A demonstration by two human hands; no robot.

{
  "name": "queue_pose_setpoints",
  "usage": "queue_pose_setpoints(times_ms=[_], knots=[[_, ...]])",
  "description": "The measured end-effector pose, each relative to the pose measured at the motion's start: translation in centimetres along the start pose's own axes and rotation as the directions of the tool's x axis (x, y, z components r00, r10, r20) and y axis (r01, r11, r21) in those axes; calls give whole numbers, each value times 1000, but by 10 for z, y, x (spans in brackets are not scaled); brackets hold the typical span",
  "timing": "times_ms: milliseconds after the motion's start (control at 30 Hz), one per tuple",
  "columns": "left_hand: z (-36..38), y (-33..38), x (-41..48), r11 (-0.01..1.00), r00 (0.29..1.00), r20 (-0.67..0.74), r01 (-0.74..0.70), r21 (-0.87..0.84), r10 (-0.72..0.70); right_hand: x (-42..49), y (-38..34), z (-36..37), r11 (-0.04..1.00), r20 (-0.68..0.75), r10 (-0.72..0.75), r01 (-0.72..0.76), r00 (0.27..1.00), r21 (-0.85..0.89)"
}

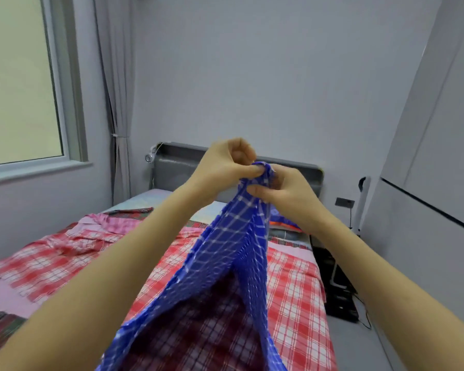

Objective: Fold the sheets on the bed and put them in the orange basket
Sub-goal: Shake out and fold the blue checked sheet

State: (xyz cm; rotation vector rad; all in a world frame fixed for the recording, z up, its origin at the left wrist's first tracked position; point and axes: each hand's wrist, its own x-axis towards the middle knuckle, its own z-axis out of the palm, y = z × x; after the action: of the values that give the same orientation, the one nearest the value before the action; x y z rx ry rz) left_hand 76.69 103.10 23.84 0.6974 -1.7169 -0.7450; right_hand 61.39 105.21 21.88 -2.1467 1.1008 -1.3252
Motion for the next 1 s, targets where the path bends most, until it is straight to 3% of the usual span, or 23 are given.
queue_pose_setpoints(times_ms=[167,267,367,433,500,633,733,1000], knots=[[-12,1,-9,978,1000,7,19,-208,-18,9,-12,-9,963,-91,-30,53,995,263],[-8,-24,-27,975,997,30,78,-210,-73,16,-16,-18,944,-197,-12,76,980,320],[-2,-43,-45,967,993,47,117,-227,-109,19,-16,-23,929,-194,10,63,981,366],[0,-52,-55,990,999,2,51,-131,-51,20,-15,-22,931,-175,23,43,984,361],[4,-65,-67,995,992,-94,-72,72,79,20,-16,-20,940,-187,47,20,981,342],[21,-97,-99,915,915,-286,-168,366,283,21,-16,-18,937,-228,88,-3,970,349],[28,-115,-114,859,872,-306,-214,465,383,23,-18,-17,941,-244,111,-23,964,337],[39,-135,-130,850,921,-293,-72,522,258,23,-23,-19,958,-275,93,-10,957,288]])
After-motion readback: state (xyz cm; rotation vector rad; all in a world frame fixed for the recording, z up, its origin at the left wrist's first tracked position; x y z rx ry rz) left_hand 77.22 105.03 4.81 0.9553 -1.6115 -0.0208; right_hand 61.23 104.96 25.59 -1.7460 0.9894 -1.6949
